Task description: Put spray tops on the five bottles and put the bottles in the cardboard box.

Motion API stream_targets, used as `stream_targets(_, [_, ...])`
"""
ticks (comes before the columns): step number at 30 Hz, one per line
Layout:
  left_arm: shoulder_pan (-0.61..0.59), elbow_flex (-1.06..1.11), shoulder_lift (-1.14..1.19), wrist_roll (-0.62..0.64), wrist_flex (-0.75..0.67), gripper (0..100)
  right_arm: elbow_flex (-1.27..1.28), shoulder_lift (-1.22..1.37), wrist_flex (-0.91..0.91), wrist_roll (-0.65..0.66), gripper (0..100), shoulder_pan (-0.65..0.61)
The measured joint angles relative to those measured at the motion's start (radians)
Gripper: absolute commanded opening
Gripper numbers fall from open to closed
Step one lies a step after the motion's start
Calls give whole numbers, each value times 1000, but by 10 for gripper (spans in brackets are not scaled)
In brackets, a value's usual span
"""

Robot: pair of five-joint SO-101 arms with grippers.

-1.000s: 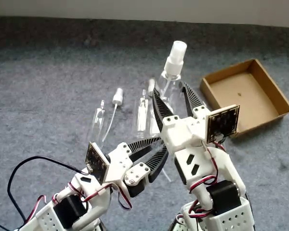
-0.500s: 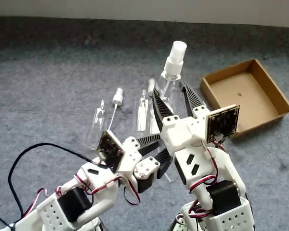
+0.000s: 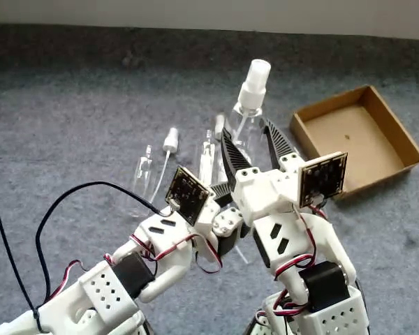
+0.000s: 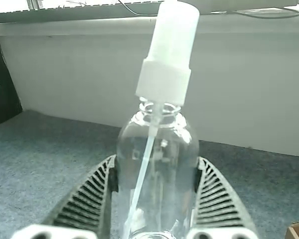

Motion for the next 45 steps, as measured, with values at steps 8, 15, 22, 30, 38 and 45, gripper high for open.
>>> stream_targets(8, [-78,0,5,0,-31,6,0,0,0,0,74,2])
stream_targets(15, [-126,0,5,0,-48,6,0,0,0,0,74,2])
stream_targets(22, [-146,0,5,0,-48,6,0,0,0,0,74,2])
stream_targets(30, [-184,0,6,2,-48,6,0,0,-3,0,74,2])
stream_targets(38, [-158,35,5,0,-49,6,0,0,-3,0,74,2])
stream_targets(45, [-129,52,-129,-29,110,6,0,0,-3,0,74,107])
